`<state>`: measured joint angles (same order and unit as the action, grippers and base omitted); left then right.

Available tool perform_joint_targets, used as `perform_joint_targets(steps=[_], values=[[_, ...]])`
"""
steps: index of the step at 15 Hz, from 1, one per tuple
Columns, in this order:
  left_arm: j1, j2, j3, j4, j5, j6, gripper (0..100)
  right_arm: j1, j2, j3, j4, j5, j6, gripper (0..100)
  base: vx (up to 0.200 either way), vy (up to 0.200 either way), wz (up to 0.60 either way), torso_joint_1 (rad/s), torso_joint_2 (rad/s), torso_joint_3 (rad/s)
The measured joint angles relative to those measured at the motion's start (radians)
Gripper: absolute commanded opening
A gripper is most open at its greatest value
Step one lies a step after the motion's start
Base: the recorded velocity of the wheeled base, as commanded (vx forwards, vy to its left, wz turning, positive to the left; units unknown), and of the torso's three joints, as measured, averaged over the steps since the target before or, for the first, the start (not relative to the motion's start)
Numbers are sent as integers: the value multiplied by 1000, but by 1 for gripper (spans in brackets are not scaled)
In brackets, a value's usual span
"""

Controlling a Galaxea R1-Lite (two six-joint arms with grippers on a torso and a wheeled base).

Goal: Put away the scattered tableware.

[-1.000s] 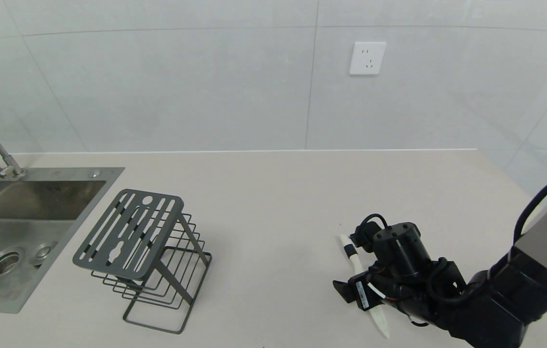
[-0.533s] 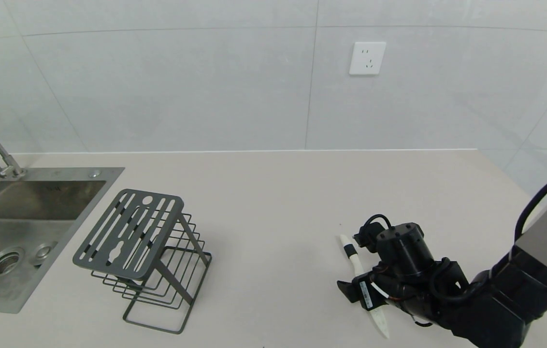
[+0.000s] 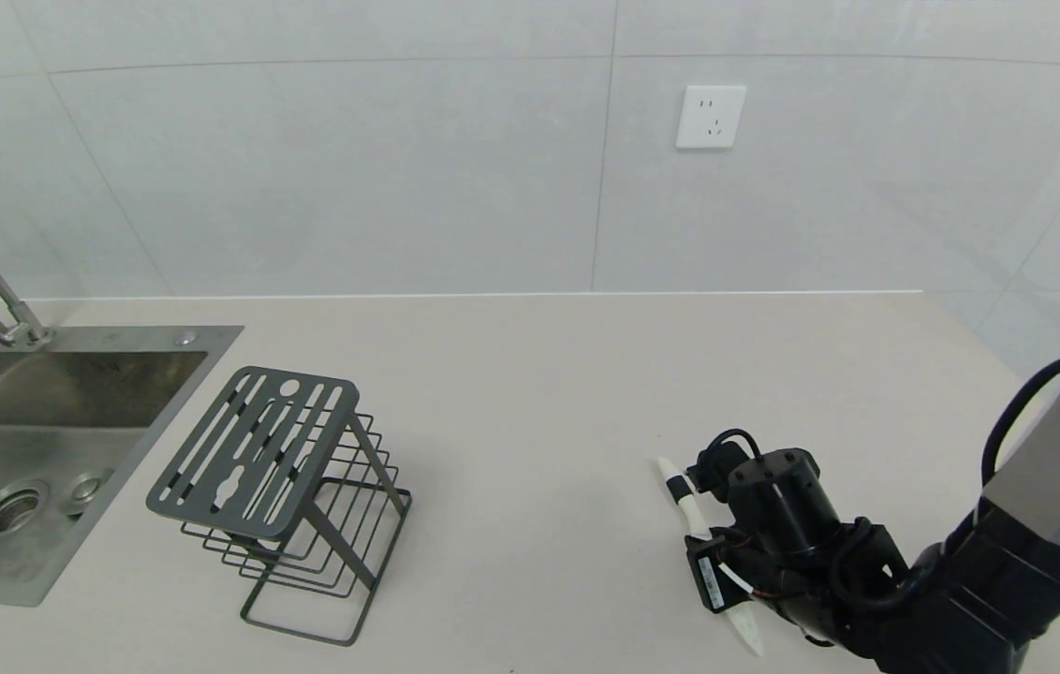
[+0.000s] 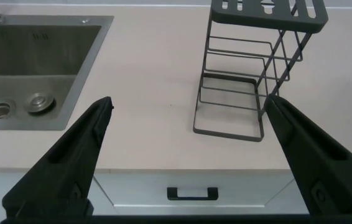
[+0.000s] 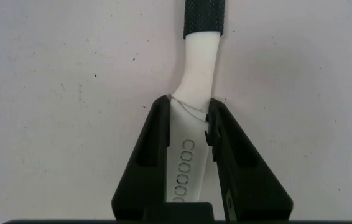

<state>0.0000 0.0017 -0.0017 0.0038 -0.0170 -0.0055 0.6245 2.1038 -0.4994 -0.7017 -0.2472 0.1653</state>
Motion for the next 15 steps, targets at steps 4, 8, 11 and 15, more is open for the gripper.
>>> perform_joint_targets(steps=[4,8,11,15], values=[[0,0,0,0,-2,1,100,-6,-47,-19,17,5,-4,0,0,0,0,0,0,0],[0,0,0,1,-3,6,100,-7,-156,-31,-46,16,-8,0,0,0,0,0,0,0],[0,0,0,0,-3,-4,100,-5,-242,-29,-135,56,-16,0,0,0,0,0,0,0],[0,0,0,-1,-3,-1,100,-18,-310,0,-292,159,-67,0,0,0,0,0,0,0]])
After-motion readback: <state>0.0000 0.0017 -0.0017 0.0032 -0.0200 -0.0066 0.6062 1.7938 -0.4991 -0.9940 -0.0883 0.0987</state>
